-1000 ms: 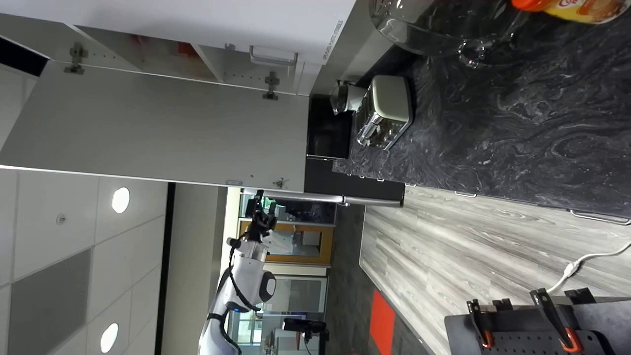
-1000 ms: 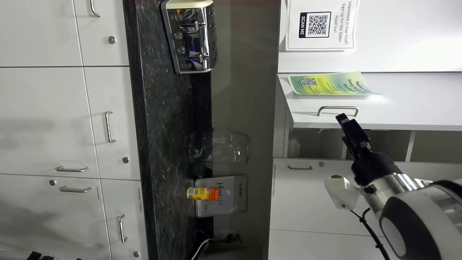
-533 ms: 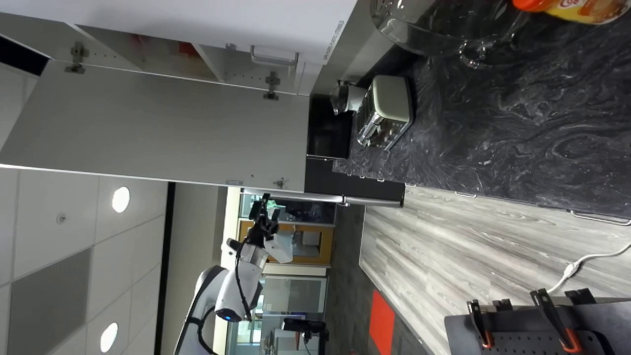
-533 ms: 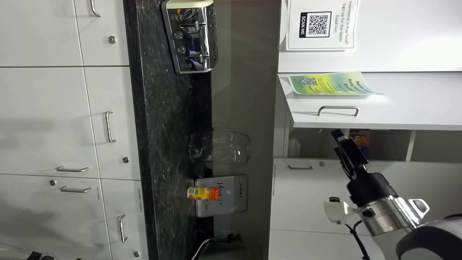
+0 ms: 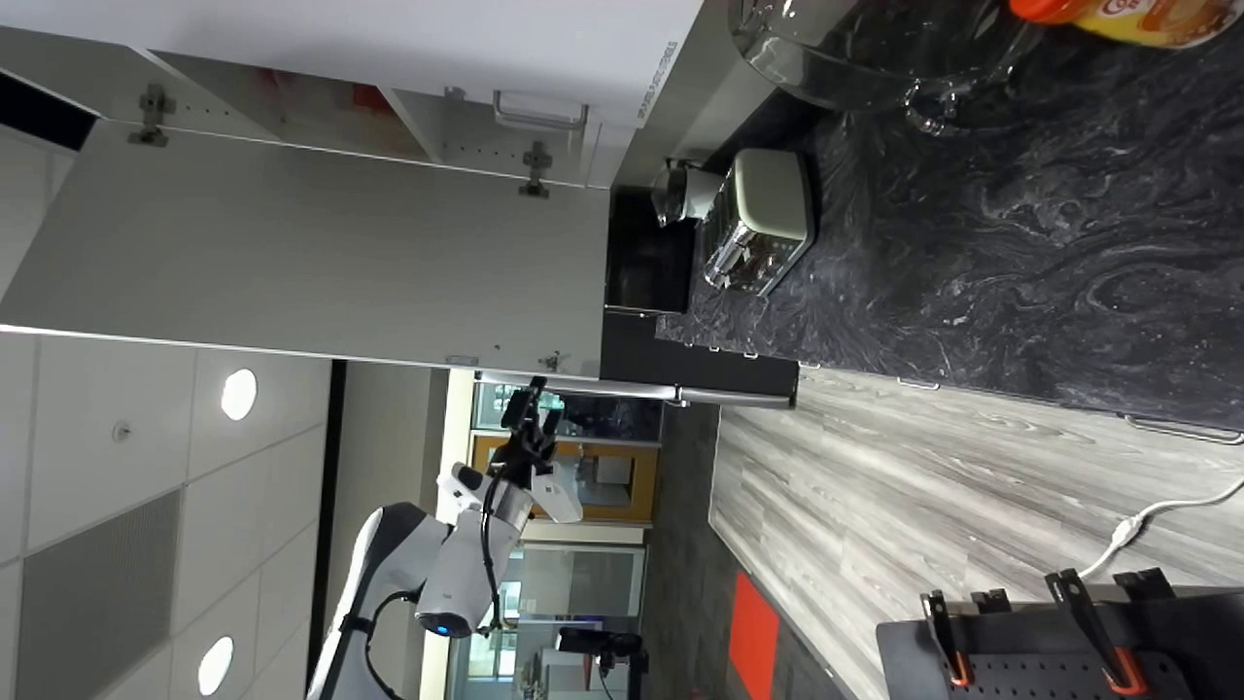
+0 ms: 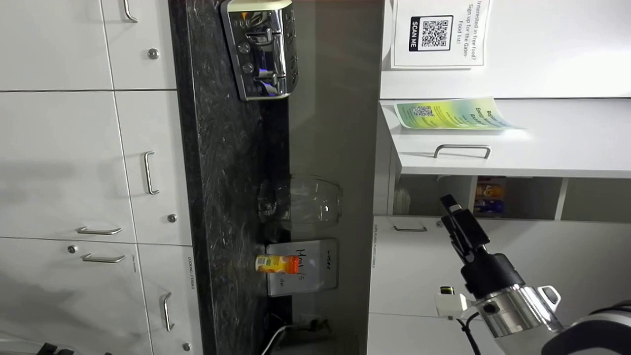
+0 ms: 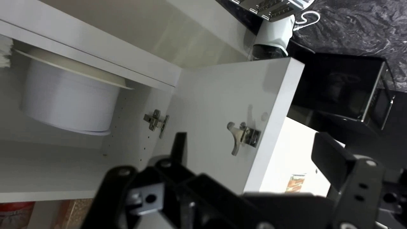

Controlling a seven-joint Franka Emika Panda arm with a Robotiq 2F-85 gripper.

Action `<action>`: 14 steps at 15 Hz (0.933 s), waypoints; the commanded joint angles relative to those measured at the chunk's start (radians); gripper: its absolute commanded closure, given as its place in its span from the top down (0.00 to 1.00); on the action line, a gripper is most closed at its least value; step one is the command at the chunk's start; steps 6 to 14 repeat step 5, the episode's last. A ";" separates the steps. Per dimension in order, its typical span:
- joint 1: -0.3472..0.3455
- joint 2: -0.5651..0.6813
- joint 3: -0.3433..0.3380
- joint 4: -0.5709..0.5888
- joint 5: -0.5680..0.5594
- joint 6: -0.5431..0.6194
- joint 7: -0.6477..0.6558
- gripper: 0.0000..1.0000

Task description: Open the left cabinet door

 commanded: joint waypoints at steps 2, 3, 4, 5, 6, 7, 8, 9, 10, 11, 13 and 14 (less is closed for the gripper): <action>0.028 0.000 -0.034 0.000 0.052 0.000 -0.065 1.00; 0.037 0.000 -0.044 0.000 0.058 0.000 -0.077 1.00; 0.041 0.000 -0.048 0.000 0.058 0.000 -0.077 1.00; 0.042 0.000 -0.048 0.000 0.058 0.000 -0.077 1.00; 0.042 0.000 -0.048 0.000 0.058 0.000 -0.077 1.00; 0.042 0.000 -0.048 0.000 0.058 0.000 -0.077 1.00; 0.042 0.000 -0.048 0.000 0.058 0.000 -0.077 1.00; 0.042 0.000 -0.048 0.000 0.058 0.000 -0.077 1.00; 0.042 0.000 -0.048 0.000 0.058 0.000 -0.077 1.00; 0.042 0.000 -0.048 0.000 0.058 0.000 -0.077 1.00; 0.042 0.000 -0.048 0.000 0.058 0.000 -0.077 1.00; 0.042 0.000 -0.048 0.000 0.058 0.000 -0.077 1.00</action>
